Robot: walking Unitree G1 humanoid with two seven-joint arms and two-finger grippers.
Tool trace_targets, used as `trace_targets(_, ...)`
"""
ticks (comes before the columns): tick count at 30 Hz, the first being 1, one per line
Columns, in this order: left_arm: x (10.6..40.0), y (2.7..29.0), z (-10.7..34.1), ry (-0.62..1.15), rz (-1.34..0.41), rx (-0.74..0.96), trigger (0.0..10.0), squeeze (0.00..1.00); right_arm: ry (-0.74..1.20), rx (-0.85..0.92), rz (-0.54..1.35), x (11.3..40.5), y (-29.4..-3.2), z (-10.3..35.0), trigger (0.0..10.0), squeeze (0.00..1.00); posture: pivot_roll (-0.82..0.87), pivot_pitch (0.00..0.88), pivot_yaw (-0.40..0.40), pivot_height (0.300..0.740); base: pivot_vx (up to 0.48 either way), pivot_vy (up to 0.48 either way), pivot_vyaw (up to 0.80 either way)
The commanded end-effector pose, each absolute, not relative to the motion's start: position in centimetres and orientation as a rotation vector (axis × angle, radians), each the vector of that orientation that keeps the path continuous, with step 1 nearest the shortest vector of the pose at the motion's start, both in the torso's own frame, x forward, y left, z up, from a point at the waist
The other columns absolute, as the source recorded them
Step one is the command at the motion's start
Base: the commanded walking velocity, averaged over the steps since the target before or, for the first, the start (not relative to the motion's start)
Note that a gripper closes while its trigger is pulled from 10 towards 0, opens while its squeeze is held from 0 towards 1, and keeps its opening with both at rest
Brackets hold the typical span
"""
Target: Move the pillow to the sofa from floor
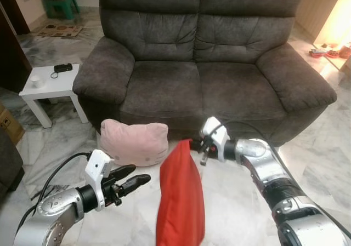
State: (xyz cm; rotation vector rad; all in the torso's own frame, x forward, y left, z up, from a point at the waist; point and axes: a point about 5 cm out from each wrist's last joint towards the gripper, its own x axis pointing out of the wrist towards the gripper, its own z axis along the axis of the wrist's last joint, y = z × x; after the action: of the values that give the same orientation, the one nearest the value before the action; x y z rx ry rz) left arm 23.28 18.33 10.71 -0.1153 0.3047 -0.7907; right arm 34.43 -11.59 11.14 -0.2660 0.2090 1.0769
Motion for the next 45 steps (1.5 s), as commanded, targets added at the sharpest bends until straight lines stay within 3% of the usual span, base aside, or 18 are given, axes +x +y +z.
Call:
trace_targets(1, 23.5, 18.3, 11.0, 0.302, -0.788, -0.119, 10.0, 0.0, 0.07, -0.252, 1.095, 34.9, -10.9, 13.8, 10.0, 0.0, 0.14, 0.0, -0.078, 0.74, 0.0, 0.0, 0.0)
trace_targets(9, 23.4, 18.3, 10.8, 0.314, -0.825, -0.143, 10.0, 0.0, 0.076, -0.26, 1.16, 34.3, -9.7, 13.5, 10.0, 0.0, 0.14, 0.0, -0.077, 0.74, 0.0, 0.0, 0.0)
trace_targets(19, 22.1, 19.0, 7.8, 0.492, -0.843, 0.015, 10.0, 0.0, 0.051, -0.242, 1.208, 34.3, -8.5, 14.5, 10.0, 0.0, 0.14, 0.0, -0.08, 0.74, 0.0, 0.0, 0.0)
trace_targets(29, 21.2, 16.3, 11.1, 0.375, -1.07, -0.073, 10.0, 0.0, 0.05, -0.222, 1.237, 34.1, -6.3, 14.4, 10.0, 0.0, 0.15, 0.0, -0.079, 0.74, 0.0, 0.0, 0.0)
trace_targets(39, 21.7, 19.2, 7.9, 0.508, -0.832, 0.094, 10.0, 0.0, 0.048, -0.215, 1.226, 34.1, -6.4, 14.4, 10.0, 0.0, 0.15, 0.0, -0.069, 0.74, 0.0, 0.0, 0.0)
trace_targets(45, 20.2, 18.9, 7.2, 0.579, -0.908, 0.05, 10.0, 0.0, 0.056, -0.211, 1.217, 34.3, -6.1, 14.4, 10.0, 0.0, 0.16, 0.0, -0.071, 0.74, 0.0, 0.0, 0.0)
